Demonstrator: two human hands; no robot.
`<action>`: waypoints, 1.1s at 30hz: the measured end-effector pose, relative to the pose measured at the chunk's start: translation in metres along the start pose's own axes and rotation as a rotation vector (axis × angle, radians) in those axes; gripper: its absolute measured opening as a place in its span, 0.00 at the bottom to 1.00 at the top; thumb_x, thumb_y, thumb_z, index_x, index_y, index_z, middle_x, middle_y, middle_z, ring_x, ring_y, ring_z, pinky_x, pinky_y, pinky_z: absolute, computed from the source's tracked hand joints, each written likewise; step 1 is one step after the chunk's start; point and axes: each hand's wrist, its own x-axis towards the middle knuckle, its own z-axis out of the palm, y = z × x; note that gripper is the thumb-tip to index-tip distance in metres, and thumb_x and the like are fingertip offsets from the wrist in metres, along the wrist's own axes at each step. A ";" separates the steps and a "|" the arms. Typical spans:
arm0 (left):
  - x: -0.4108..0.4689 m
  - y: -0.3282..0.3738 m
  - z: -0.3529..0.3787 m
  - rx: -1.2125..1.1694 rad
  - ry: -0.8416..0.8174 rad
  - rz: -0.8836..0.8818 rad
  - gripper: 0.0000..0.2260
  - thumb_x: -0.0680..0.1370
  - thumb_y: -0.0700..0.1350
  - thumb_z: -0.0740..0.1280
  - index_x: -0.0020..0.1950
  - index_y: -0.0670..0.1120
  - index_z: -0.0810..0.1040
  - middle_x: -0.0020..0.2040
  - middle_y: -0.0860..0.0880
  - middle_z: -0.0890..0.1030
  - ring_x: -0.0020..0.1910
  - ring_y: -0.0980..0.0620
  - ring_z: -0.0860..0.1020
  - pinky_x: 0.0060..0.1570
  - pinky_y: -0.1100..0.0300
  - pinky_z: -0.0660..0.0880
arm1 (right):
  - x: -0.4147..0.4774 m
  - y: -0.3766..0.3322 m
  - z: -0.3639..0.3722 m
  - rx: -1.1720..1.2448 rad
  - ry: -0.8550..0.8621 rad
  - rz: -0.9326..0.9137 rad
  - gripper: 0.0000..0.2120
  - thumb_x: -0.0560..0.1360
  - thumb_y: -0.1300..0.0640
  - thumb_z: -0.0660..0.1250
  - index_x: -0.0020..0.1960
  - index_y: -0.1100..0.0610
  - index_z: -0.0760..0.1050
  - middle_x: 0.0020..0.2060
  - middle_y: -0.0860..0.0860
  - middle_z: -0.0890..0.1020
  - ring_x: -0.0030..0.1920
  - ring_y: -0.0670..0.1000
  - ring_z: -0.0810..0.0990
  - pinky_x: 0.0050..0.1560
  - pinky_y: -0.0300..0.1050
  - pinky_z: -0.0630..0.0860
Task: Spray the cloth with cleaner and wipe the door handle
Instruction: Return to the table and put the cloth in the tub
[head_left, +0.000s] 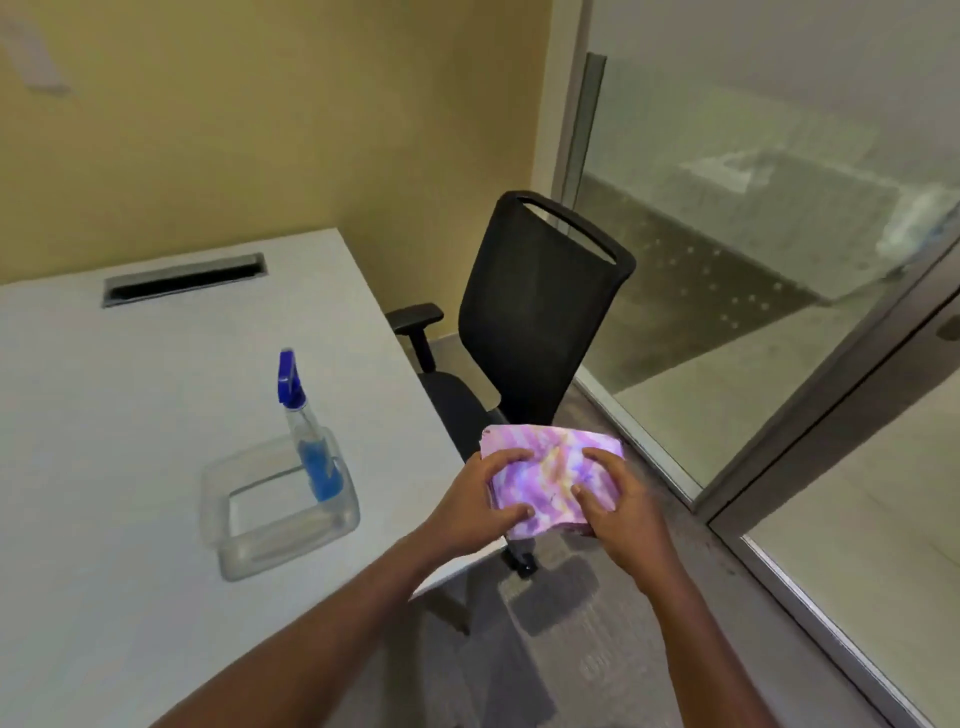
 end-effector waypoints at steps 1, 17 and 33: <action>-0.008 -0.003 -0.003 -0.002 0.034 -0.028 0.23 0.72 0.49 0.74 0.64 0.61 0.71 0.64 0.57 0.71 0.61 0.59 0.70 0.50 0.79 0.68 | -0.001 0.000 0.006 0.017 -0.038 -0.013 0.16 0.75 0.51 0.69 0.60 0.37 0.72 0.57 0.50 0.76 0.49 0.55 0.82 0.42 0.53 0.83; -0.113 -0.051 -0.122 -0.036 0.290 -0.335 0.24 0.63 0.43 0.69 0.60 0.50 0.75 0.57 0.53 0.75 0.53 0.58 0.75 0.39 0.72 0.75 | -0.056 -0.059 0.138 -0.019 -0.515 -0.206 0.34 0.72 0.52 0.71 0.75 0.49 0.61 0.65 0.54 0.74 0.63 0.53 0.75 0.56 0.41 0.73; -0.073 -0.150 -0.297 0.393 0.051 -0.367 0.23 0.71 0.36 0.72 0.65 0.46 0.74 0.65 0.46 0.73 0.60 0.50 0.72 0.52 0.63 0.71 | -0.063 -0.136 0.317 0.168 -0.386 0.018 0.30 0.68 0.47 0.76 0.65 0.50 0.68 0.55 0.45 0.73 0.56 0.47 0.75 0.46 0.28 0.74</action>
